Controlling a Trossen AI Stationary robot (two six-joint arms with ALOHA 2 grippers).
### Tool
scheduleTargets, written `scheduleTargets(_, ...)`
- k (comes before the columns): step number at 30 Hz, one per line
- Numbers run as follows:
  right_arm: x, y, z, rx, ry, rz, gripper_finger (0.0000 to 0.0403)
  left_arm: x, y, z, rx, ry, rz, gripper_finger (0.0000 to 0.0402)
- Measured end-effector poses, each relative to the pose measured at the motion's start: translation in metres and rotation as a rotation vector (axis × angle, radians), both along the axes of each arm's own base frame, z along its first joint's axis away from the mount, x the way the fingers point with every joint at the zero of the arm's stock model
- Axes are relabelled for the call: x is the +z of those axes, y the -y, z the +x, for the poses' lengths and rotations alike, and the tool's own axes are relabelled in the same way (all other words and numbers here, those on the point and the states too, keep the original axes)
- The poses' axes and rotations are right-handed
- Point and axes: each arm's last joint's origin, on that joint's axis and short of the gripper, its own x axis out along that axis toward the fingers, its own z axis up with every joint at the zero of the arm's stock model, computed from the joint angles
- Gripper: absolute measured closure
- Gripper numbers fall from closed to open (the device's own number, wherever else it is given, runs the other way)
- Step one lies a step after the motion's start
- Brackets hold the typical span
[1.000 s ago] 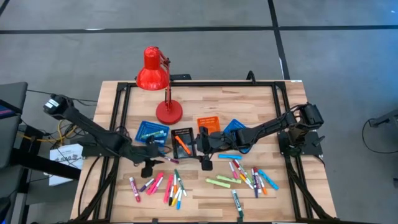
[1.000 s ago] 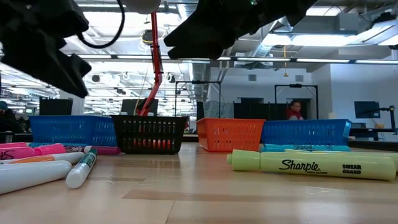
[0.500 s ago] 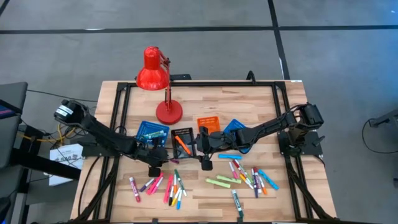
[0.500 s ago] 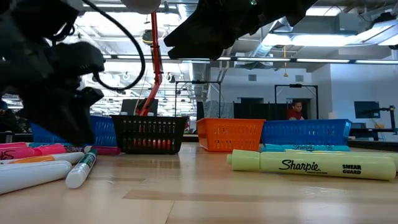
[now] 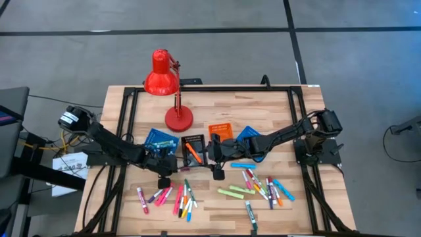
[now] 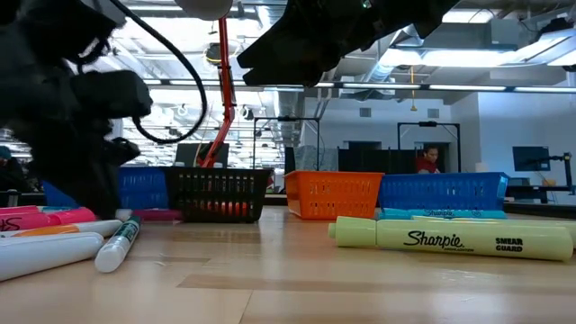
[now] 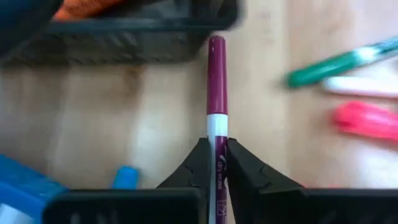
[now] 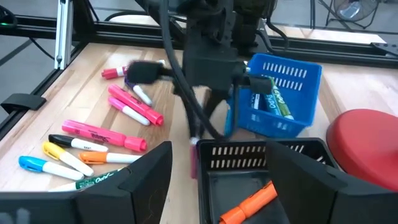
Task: Pick & Place Markers
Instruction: Put the small dark red marker pen into the orange basket
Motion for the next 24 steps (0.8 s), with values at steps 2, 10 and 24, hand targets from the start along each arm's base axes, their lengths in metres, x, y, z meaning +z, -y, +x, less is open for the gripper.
scheduleTargets(2,0.0,0.0,0.0,0.003,0.0,0.002,0.0154,0.008,0.002,-0.002,0.006,0.03,-0.05,0.0378)
scheduleTargets(10,-0.002,-0.001,0.002,0.02,0.01,0.007,0.0154,0.053,0.008,-0.009,-0.028,0.269,-0.047,0.0373)
scheduleTargets(24,-0.019,-0.004,0.022,0.119,0.12,-0.021,0.0154,0.074,-0.004,-0.011,-0.069,0.42,0.184,0.037)
